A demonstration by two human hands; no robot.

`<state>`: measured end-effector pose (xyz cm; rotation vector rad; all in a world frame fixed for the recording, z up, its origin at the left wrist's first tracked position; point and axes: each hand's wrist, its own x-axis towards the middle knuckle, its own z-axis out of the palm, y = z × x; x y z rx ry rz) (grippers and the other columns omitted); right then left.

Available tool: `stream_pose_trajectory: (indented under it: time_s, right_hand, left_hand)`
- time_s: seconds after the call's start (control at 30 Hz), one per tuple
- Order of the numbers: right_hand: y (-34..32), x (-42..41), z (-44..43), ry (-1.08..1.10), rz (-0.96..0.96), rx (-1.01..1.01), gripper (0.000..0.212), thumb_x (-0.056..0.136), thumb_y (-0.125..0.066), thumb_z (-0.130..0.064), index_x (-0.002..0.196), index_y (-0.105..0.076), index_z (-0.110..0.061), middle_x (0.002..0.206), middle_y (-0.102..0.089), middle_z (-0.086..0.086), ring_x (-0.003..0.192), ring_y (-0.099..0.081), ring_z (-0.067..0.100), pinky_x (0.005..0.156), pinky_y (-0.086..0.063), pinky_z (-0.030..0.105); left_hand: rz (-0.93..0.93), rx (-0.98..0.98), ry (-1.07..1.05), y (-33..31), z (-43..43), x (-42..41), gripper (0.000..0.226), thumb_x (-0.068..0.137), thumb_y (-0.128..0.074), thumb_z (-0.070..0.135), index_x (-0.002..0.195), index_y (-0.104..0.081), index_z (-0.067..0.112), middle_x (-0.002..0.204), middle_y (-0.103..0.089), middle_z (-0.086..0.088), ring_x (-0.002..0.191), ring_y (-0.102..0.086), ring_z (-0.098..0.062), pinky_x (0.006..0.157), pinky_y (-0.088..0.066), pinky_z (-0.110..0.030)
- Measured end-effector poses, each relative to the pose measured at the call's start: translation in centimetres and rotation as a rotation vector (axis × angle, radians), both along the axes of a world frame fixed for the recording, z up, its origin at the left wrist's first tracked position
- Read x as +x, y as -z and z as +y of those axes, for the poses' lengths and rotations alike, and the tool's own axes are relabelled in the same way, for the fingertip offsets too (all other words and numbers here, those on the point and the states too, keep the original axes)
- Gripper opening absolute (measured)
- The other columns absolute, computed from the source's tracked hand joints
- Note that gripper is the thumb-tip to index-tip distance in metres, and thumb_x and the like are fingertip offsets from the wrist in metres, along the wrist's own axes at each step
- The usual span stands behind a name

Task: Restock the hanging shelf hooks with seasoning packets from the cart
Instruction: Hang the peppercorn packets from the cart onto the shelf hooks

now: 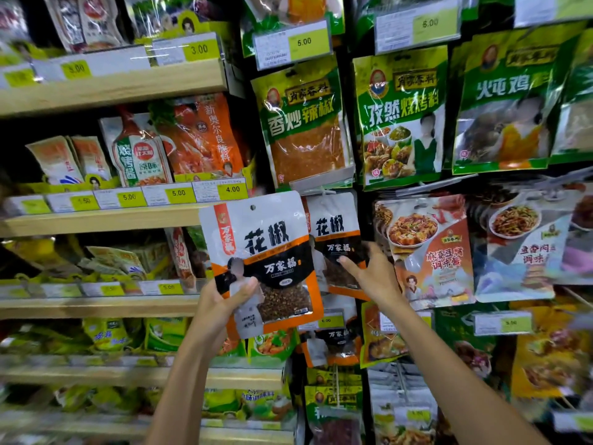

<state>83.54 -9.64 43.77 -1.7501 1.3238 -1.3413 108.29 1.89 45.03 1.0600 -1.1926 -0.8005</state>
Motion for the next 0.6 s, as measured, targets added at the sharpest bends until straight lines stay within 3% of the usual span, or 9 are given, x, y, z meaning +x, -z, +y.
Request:
stream_pose_trajectory:
  time_s: [0.1, 0.2, 0.27, 0.4, 0.47, 0.53, 0.6]
  right_hand:
    - [0.4, -0.4, 3.1, 0.074, -0.117, -0.13, 0.04, 0.095, -0.057, -0.027, 0.132, -0.048, -0.012, 0.127, -0.055, 0.002, 0.12, -0.052, 0.017, 0.101, -0.045, 0.033]
    - [-0.6, 0.0, 5.6, -0.171, -0.299, -0.026, 0.033, 0.092, -0.056, -0.04, 0.12, -0.058, -0.024, 0.118, -0.062, -0.008, 0.114, -0.057, 0.009, 0.099, -0.046, 0.029]
    - [-1.2, 0.5, 6.3, -0.4, -0.398, 0.125, 0.034, 0.083, -0.06, -0.048, 0.108, -0.068, -0.028, 0.111, -0.07, -0.008, 0.11, -0.062, 0.006, 0.097, -0.047, 0.028]
    - [-1.1, 1.0, 6.0, -0.381, -0.379, 0.164, 0.036, 0.077, -0.071, -0.04, 0.101, -0.07, -0.013, 0.104, -0.073, 0.006, 0.102, -0.067, 0.019, 0.096, -0.051, 0.044]
    - [-0.6, 0.5, 5.4, -0.362, -0.438, 0.166, 0.031, 0.08, -0.07, -0.031, 0.104, -0.069, -0.011, 0.104, -0.074, 0.005, 0.102, -0.068, 0.018, 0.095, -0.052, 0.043]
    - [-0.2, -0.2, 4.7, -0.342, -0.457, 0.162, 0.026, 0.083, -0.07, -0.025, 0.104, -0.068, -0.011, 0.105, -0.074, 0.003, 0.104, -0.067, 0.016, 0.094, -0.052, 0.037]
    - [0.3, -0.8, 4.0, -0.312, -0.454, 0.15, 0.02, 0.085, -0.069, -0.021, 0.102, -0.068, -0.012, 0.106, -0.073, 0.004, 0.104, -0.067, 0.016, 0.089, -0.053, 0.029]
  left_hand:
    - [0.029, 0.026, 0.035, 1.1, 0.0, -0.8, 0.074, 0.051, -0.087, 0.054, 0.114, -0.06, 0.026, 0.108, -0.072, 0.007, 0.103, -0.066, -0.011, 0.084, -0.053, -0.031]
    - [0.018, 0.032, 0.07, 1.6, -0.3, -2.3, 0.049, 0.064, -0.081, 0.042, 0.108, -0.06, 0.032, 0.1, -0.073, 0.014, 0.097, -0.067, -0.007, 0.071, -0.055, -0.018]
    - [0.015, 0.048, 0.11, 1.6, -0.8, -3.5, 0.044, 0.068, -0.075, 0.031, 0.11, -0.059, 0.032, 0.103, -0.073, 0.014, 0.1, -0.067, -0.006, 0.072, -0.054, -0.018]
    - [-0.046, 0.056, 0.136, 0.8, -1.4, -5.6, 0.035, 0.068, -0.074, 0.033, 0.101, -0.063, 0.028, 0.093, -0.074, 0.013, 0.092, -0.069, -0.006, 0.073, -0.056, -0.02]
    - [-0.177, 0.023, 0.03, -0.1, -1.7, -5.8, 0.029, 0.074, -0.073, 0.035, 0.099, -0.065, 0.025, 0.089, -0.073, 0.016, 0.089, -0.068, -0.004, 0.073, -0.055, -0.018]
    - [-0.312, -0.117, -0.224, -1.4, -2.1, -5.3, 0.022, 0.086, -0.067, 0.031, 0.105, -0.066, 0.022, 0.085, -0.069, 0.025, 0.085, -0.063, 0.007, 0.069, -0.049, -0.009]
    - [-0.483, -0.316, -0.598, -3.5, -2.6, -4.1, 0.02, 0.093, -0.06, 0.028, 0.109, -0.065, 0.016, 0.09, -0.065, 0.015, 0.087, -0.061, -0.004, 0.073, -0.045, -0.015]
